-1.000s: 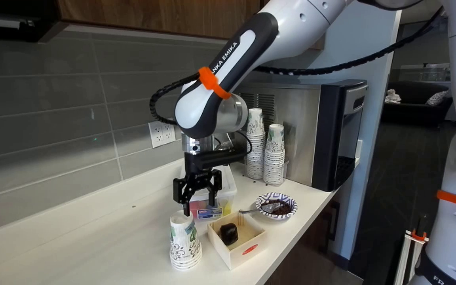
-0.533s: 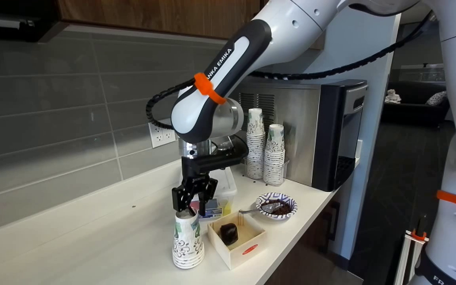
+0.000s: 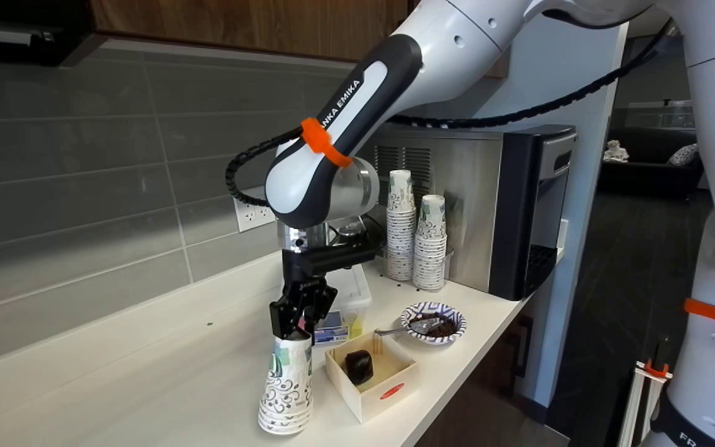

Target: Pick up the cup from the stacked cups on the left and stuck it on the cups on the right

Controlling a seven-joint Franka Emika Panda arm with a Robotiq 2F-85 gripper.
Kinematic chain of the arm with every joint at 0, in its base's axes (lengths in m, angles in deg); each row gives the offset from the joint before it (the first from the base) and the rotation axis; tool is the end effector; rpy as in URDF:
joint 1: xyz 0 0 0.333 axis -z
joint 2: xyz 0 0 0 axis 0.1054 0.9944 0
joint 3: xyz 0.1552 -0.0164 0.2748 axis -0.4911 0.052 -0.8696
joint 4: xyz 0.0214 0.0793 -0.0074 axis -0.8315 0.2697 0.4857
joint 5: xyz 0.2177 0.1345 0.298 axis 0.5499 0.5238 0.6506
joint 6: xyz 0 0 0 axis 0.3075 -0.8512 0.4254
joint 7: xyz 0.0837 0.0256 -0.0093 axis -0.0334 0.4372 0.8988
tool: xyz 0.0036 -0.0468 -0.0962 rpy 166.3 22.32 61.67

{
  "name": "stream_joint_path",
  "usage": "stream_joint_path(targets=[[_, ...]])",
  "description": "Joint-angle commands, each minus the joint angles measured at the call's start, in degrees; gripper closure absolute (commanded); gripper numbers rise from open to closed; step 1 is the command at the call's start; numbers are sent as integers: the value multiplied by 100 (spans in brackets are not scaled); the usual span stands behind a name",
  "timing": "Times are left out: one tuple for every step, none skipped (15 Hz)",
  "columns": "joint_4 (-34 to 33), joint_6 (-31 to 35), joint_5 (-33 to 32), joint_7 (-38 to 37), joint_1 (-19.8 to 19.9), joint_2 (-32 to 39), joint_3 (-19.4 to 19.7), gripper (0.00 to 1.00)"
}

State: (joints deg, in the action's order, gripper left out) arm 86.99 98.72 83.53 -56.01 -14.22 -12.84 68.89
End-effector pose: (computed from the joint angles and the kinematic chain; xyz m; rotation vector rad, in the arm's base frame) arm 0.5316 0.1831 0.2622 -2.9911 -0.0348 0.1545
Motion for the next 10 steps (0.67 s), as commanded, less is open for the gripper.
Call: stream_joint_path(targets=[[-32, -32, 87, 147, -100, -114, -23, 99], [-3, -77, 76, 114, -125, -202, -37, 99], [51, -147, -21, -25, -190, -360, -27, 99], [86, -218, -118, -159, -264, -513, -16, 99], [109, -284, -244, -345, -352, -667, 7, 99], [122, -350, -385, -534, -434, -817, 21, 99], [135, -413, -604, -806, -521, -968, 43, 99], [125, -513, -811, -1093, -587, -1099, 44, 99], [108, -673, -1028, -1428, -641, -1231, 34, 99], [91, -801, -1161, -1651, -661, -1340, 3, 99]])
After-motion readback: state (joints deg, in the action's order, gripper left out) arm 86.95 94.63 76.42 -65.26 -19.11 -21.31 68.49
